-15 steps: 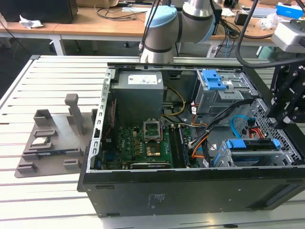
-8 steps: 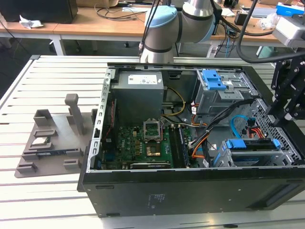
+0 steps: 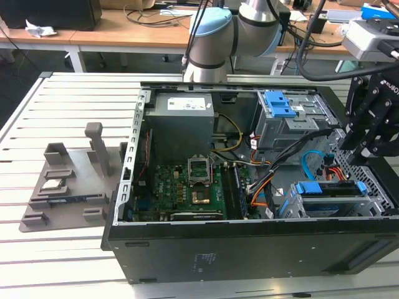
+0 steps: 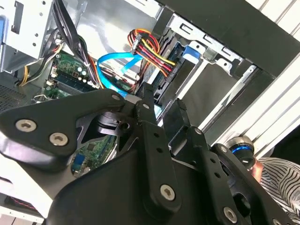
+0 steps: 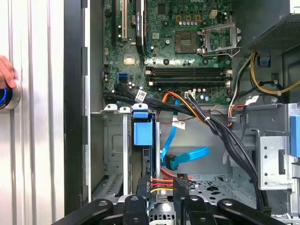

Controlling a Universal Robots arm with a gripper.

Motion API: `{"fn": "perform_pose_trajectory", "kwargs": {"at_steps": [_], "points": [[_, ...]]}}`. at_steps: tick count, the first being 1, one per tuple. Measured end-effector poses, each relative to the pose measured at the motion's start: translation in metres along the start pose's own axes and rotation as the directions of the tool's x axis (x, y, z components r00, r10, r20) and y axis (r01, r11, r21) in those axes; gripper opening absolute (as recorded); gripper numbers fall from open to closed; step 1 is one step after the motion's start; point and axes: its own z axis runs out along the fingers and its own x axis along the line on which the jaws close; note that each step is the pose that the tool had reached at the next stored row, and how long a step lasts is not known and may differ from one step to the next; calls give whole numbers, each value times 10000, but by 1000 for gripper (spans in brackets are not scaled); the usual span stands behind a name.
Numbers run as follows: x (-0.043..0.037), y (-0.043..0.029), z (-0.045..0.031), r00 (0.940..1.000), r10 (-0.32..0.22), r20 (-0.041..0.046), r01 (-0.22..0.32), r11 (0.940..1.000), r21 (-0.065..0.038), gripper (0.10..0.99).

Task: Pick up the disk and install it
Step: 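Insert the second disk wire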

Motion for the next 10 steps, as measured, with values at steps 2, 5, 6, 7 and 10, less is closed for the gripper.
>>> {"fn": "perform_pose_trajectory", "kwargs": {"at_steps": [2, 5, 6, 7, 10], "points": [[1, 21, 0, 10000, 0, -1, 0, 10000, 0, 361], [3, 100, 3, 10000, 0, 0, 0, 10000, 1, 361], [4, 117, 4, 10000, 0, 0, 0, 10000, 0, 361], [4, 131, 5, 10000, 0, 0, 0, 10000, 1, 361], [5, 162, 7, 10000, 0, 0, 0, 10000, 0, 361]]}}
